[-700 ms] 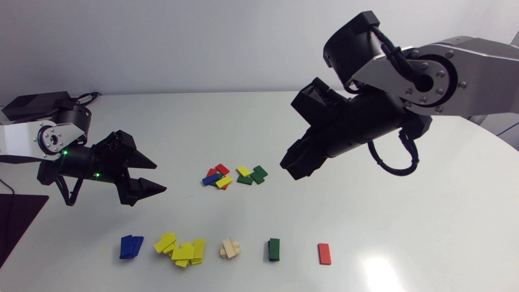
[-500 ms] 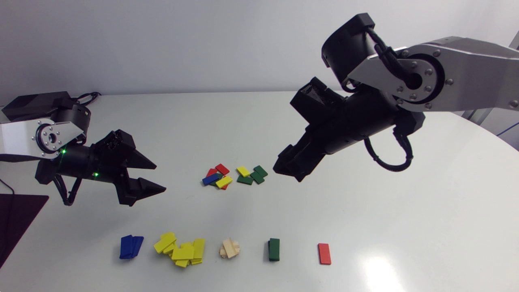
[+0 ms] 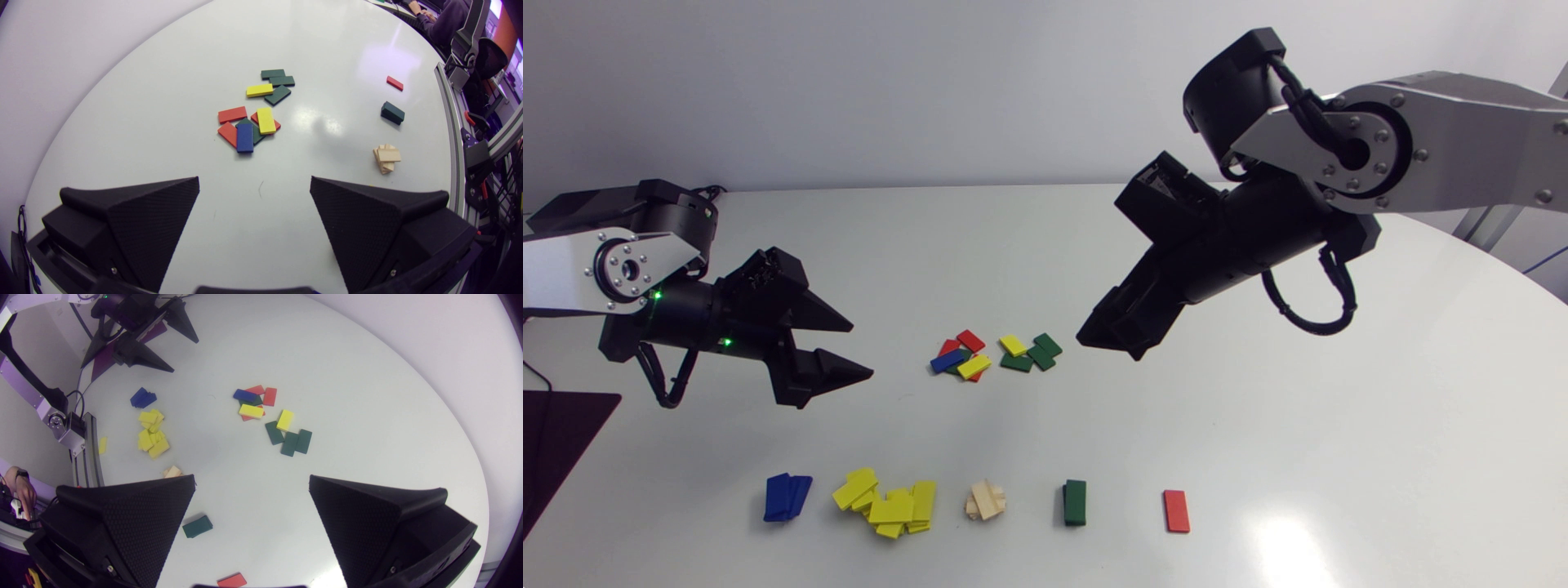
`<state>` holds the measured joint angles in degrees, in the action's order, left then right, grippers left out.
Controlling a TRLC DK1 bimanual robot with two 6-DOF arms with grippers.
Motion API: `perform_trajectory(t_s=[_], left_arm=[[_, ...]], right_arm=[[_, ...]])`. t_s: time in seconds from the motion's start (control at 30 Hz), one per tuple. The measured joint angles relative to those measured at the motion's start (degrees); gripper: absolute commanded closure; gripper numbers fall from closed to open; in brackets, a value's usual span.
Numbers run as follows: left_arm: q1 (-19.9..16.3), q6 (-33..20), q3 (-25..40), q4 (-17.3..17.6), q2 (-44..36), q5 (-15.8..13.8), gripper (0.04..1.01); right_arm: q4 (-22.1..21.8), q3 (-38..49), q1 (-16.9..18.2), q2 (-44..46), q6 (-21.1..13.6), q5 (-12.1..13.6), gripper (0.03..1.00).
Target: Take domino bricks one by one from the mixed stack on the table and place each onto the existing stack of the same color.
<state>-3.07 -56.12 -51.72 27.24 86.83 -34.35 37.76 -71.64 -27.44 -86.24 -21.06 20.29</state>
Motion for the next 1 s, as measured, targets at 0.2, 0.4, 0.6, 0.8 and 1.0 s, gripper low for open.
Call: perform_trajectory(t_s=[0.2,0.4,0.6,0.8,1.0], left_arm=[[2.7,3.4,0.0,0.0,-1.9,0.0,0.082],[5.5,7.9,0.0,-2.2,-3.5,1.4,0.082],[7.7,11.9,0.1,-7.4,-3.0,3.5,0.082],[8.7,14.9,0.1,-11.3,0.7,5.4,0.082],[9.6,17.6,0.1,-13.5,1.8,6.9,0.082]], right_arm=[[0.9,-1.5,2.3,-4.7,-5.6,2.0,0.056],[0.4,-2.7,3.7,-10.6,-10.1,2.0,0.056],[-0.7,-8.4,5.0,-18.7,-13.6,2.3,0.056],[-0.9,-14.8,4.9,-26.9,-17.6,2.4,0.056],[-0.7,-18.9,4.9,-31.6,-23.2,2.4,0.056]])
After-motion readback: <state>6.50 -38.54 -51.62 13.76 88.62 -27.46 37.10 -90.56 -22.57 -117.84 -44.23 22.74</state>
